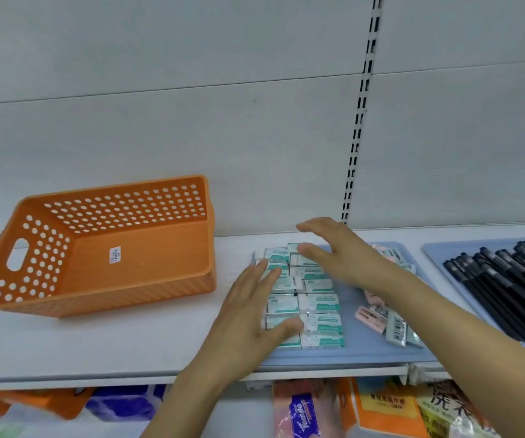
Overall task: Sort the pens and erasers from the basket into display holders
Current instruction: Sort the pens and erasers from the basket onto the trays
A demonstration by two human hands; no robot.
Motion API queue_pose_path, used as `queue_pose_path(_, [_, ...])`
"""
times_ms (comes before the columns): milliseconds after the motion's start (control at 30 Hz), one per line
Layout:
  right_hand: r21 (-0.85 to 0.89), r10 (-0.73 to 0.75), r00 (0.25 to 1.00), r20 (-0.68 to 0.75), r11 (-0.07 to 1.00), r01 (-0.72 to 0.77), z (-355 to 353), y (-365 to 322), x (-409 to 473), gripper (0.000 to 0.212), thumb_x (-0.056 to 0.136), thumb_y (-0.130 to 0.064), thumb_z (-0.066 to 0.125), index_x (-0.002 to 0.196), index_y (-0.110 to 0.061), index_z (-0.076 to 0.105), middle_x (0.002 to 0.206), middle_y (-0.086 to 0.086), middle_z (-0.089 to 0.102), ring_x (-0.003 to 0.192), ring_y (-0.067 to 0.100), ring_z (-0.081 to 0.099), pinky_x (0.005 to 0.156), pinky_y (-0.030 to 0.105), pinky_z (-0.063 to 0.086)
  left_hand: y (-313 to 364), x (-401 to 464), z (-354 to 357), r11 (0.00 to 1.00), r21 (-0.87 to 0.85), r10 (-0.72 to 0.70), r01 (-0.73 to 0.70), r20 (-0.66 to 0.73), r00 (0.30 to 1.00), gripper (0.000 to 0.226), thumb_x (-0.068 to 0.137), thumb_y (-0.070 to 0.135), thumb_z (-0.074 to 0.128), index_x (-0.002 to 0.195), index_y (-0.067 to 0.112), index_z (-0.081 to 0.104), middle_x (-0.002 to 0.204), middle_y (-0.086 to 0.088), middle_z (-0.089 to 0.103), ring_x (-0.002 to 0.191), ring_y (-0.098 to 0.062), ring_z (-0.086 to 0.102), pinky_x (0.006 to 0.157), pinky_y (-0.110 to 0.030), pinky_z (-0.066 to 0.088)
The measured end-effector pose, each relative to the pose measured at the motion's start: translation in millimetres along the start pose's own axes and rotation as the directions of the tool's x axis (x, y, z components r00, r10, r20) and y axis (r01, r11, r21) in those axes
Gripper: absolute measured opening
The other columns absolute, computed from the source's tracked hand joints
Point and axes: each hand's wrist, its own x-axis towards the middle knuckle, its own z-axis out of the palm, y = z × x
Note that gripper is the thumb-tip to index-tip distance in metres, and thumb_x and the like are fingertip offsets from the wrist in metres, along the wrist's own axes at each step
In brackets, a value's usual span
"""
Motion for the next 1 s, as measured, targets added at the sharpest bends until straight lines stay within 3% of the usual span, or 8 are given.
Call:
queue_pose_path(67, [-0.069,0.089,0.985,0.150,0.994,-0.080,8,4,26,0.057,0.099,-0.043,0.047,0.149,-0.021,0.033,0.155,0.000,0.030,0.143,0.021,0.024,0.112,0.031,0.022,0,-1,7,0.998,0.045,-0.051,0.049,0.048,0.998,0.094,0.079,0.081,0.036,0.154,0.036,0.001,0.159,0.023,-0.014,0.142,0.008,-0.019,0.118,-0.021,-0.003])
queue_pose_path(167, [-0.101,0.147,0.939,0.311,0.988,-0.121,24,12,42,0.039,0.101,-0.038,0.044,0.131,-0.015,0.050,0.135,0.003,0.050,0.128,0.026,0.045,0.100,0.034,0.038,1,-3,11,0.994,0.071,-0.091,0.088,0.038,0.995,0.097,0.079,0.082,0.029,0.155,0.033,-0.005,0.160,0.019,-0.015,0.142,0.007,-0.020,0.118,-0.020,-0.004])
queue_pose_path(267, [-0.069,0.115,0.945,0.306,0.993,-0.099,28,16,41,0.029,0.101,-0.033,0.043,0.122,-0.018,0.056,0.123,0.000,0.059,0.106,0.018,0.055,0.089,0.033,0.043,1,-3,11,0.993,0.077,-0.091,0.088,0.030,0.995,0.093,0.084,0.078,0.034,0.155,0.032,-0.005,0.160,0.018,-0.015,0.143,0.006,-0.019,0.119,-0.021,-0.003])
queue_pose_path(433, [0.068,0.097,0.958,0.271,0.990,-0.120,29,10,37,0.042,0.100,-0.044,0.044,0.140,-0.031,0.045,0.127,-0.018,0.046,0.111,0.004,0.047,0.090,0.021,0.035,0,-3,12,0.994,0.067,-0.093,0.090,0.036,0.995,0.092,0.086,0.075,0.038,0.155,0.032,-0.004,0.160,0.019,-0.015,0.144,0.005,-0.018,0.121,-0.024,0.000])
queue_pose_path(567, [0.065,0.047,0.952,0.301,0.995,-0.070,35,4,39,0.033,0.101,-0.034,0.047,0.134,-0.035,0.052,0.124,-0.006,0.060,0.097,0.003,0.056,0.079,0.016,0.042,-2,-4,14,0.995,0.029,-0.094,0.093,0.033,0.995,0.092,0.084,0.076,0.038,0.155,0.034,-0.004,0.159,0.022,-0.013,0.143,0.008,-0.016,0.119,-0.022,0.002])
queue_pose_path(667, [0.068,0.058,0.949,0.311,0.994,-0.083,34,3,37,0.035,0.102,-0.034,0.046,0.136,-0.036,0.050,0.130,-0.003,0.059,0.109,0.010,0.057,0.096,0.028,0.046,-3,2,13,0.981,-0.150,-0.122,0.121,0.002,0.992,0.094,0.081,0.082,0.037,0.153,0.038,-0.004,0.158,0.027,-0.012,0.141,0.014,-0.012,0.118,-0.021,0.003])
queue_pose_path(800, [0.101,0.030,0.985,0.170,0.994,-0.048,22,6,25,0.048,0.101,-0.043,0.043,0.147,-0.036,0.036,0.153,-0.007,0.037,0.139,0.013,0.035,0.116,0.034,0.027,-4,34,6,0.940,-0.291,-0.207,0.177,-0.073,0.976,0.096,0.079,0.080,0.037,0.154,0.035,-0.001,0.161,0.018,-0.006,0.143,0.008,-0.007,0.114,-0.022,0.003])
queue_pose_path(1000, [0.063,0.122,0.966,0.226,0.988,-0.139,16,12,1,0.047,0.102,-0.044,0.038,0.144,-0.023,0.043,0.152,-0.002,0.036,0.137,0.012,0.032,0.098,0.015,0.021,-12,69,13,0.917,-0.288,-0.275,0.277,0.049,0.960,0.079,0.089,0.069,0.039,0.154,0.031,0.017,0.163,0.011,0.003,0.148,-0.004,0.006,0.113,-0.024,0.009])
